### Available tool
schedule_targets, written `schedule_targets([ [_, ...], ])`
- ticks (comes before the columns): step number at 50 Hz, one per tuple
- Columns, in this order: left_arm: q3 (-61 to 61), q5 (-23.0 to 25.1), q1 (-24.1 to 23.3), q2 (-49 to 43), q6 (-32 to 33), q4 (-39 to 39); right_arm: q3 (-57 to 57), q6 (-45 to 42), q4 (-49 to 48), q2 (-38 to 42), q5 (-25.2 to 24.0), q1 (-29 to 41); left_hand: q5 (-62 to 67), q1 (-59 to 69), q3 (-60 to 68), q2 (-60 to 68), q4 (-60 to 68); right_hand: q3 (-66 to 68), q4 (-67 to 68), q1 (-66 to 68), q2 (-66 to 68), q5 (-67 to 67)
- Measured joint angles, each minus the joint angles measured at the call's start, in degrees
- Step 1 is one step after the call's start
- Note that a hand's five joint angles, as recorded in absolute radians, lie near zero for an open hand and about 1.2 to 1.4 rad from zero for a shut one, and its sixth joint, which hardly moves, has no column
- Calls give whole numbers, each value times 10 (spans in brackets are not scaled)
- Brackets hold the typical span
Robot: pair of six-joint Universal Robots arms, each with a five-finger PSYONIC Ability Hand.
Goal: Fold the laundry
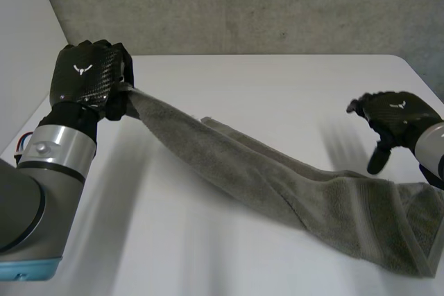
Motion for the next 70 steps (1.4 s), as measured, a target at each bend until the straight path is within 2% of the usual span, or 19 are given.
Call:
schedule_targets([
  [11,-30,24,0,14,2,18,0,-59,61,67,-18,-12,0,0,0,0,0,7,3,9,4,5],
  [18,-34,24,1,14,2,22,-11,-60,78,103,-35,-8,0,0,0,0,0,102,89,99,89,109],
  [30,-37,24,5,13,1,22,8,-53,61,102,-59,-6,0,0,0,0,0,112,102,110,97,121],
  [42,-41,24,6,13,1,24,28,-62,31,110,-53,-4,0,0,0,0,0,139,125,138,129,144],
  [47,-42,24,6,13,1,24,29,-63,23,114,-49,-4,0,0,0,0,0,227,213,229,226,229],
  [51,-44,24,6,13,1,24,30,-63,14,114,-41,-3,0,0,0,0,0,343,332,343,334,343],
  [55,-45,24,6,13,1,24,29,-62,11,108,-37,-3,0,0,0,0,0,400,388,402,384,400],
  [59,-46,24,6,12,1,24,29,-62,10,99,-36,-1,0,0,0,0,0,387,376,387,377,386],
  [70,-46,24,10,12,1,24,39,-61,15,74,-36,34,0,0,0,0,0,257,247,257,257,249],
])
